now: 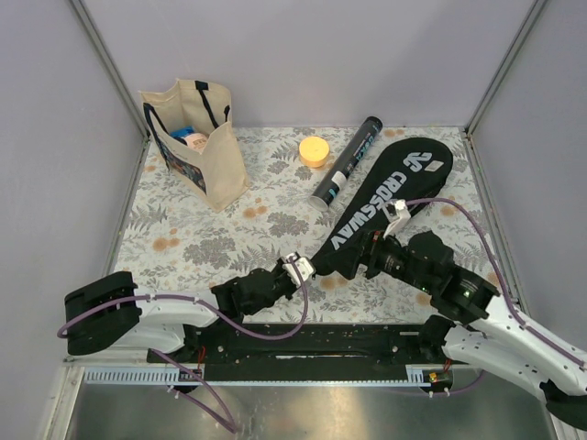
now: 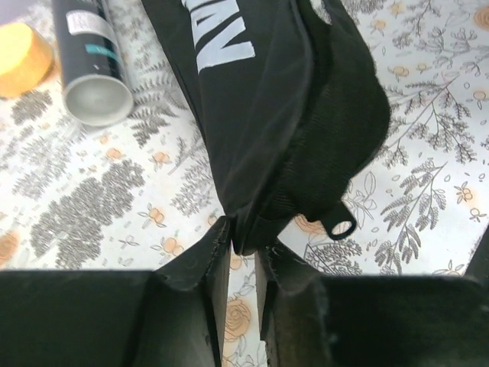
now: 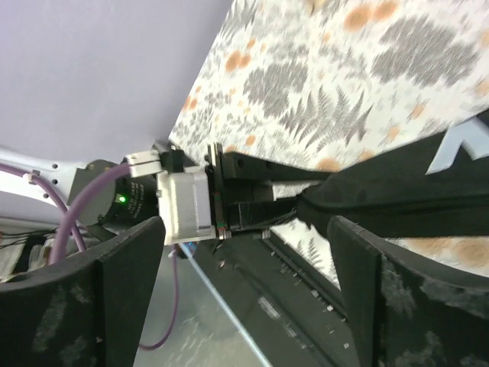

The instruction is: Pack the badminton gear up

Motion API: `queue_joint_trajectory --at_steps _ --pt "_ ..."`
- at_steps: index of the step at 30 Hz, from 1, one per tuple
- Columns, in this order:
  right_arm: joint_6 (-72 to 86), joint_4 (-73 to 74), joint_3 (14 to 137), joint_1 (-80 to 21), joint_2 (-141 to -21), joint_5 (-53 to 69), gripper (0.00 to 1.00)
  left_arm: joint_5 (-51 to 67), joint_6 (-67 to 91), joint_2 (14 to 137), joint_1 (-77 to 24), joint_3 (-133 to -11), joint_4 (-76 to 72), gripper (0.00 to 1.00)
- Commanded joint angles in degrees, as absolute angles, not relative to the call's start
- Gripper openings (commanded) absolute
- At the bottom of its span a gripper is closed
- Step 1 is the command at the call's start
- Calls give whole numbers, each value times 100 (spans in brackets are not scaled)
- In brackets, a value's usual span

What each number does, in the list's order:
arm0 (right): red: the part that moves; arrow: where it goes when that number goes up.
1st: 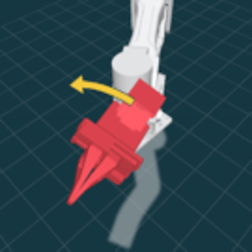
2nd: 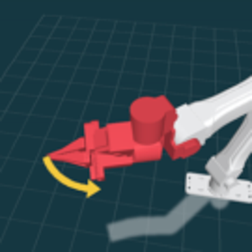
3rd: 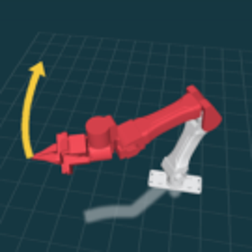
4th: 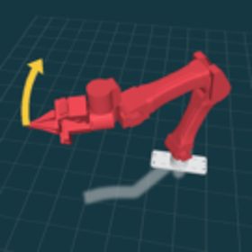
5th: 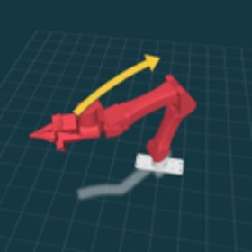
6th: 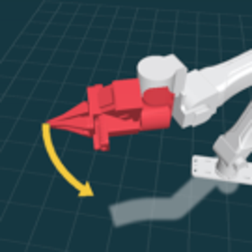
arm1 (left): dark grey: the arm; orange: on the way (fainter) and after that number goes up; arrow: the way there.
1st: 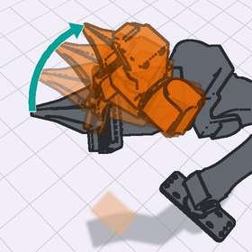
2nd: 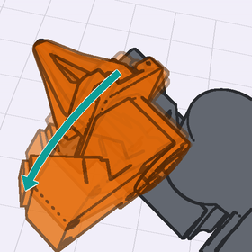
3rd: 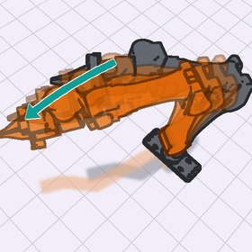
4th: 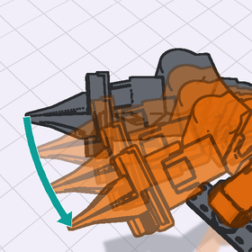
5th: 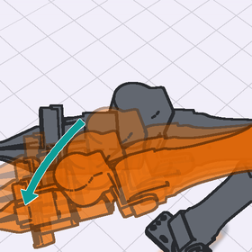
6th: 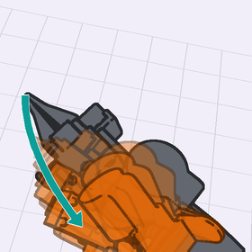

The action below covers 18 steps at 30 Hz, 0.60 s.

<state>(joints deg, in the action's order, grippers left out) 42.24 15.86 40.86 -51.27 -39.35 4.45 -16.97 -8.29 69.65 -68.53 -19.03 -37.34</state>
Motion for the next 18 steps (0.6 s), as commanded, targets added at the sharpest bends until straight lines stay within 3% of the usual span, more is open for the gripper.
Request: queue_joint_trajectory --at_steps 1,5,8,10,11,13,14,18 --pt "3982 1995 4386 -5124 -3490 -456 100 -1512 -370 7040 -6864 -1837 -4341 27" --pt "3412 2161 4482 -5124 -3393 -571 99 -1520 -316 6961 -6864 -1863 -4132 37" --pt "2998 2714 4737 -5124 -3375 -1106 100 -1573 -307 6812 -6864 -2038 -3641 51" --pt "2839 2891 4781 -5115 -3270 -1370 99 -1634 -351 6654 -6873 -2223 -3184 63" --pt "2874 2979 4755 -5124 -3217 -1554 99 -1661 -395 6540 -6864 -2285 -3051 84" --pt "2970 3198 4746 -5133 -3129 -1844 99 -1722 -413 6198 -6864 -2373 -2831 88" --pt "3006 3321 4746 -5124 -3094 -1985 99 -1731 -448 6014 -6864 -2443 -2708 99" --pt "2971 3743 4764 -5124 -3015 -2548 100 -1872 -466 5249 -6864 -2785 -1892 99"
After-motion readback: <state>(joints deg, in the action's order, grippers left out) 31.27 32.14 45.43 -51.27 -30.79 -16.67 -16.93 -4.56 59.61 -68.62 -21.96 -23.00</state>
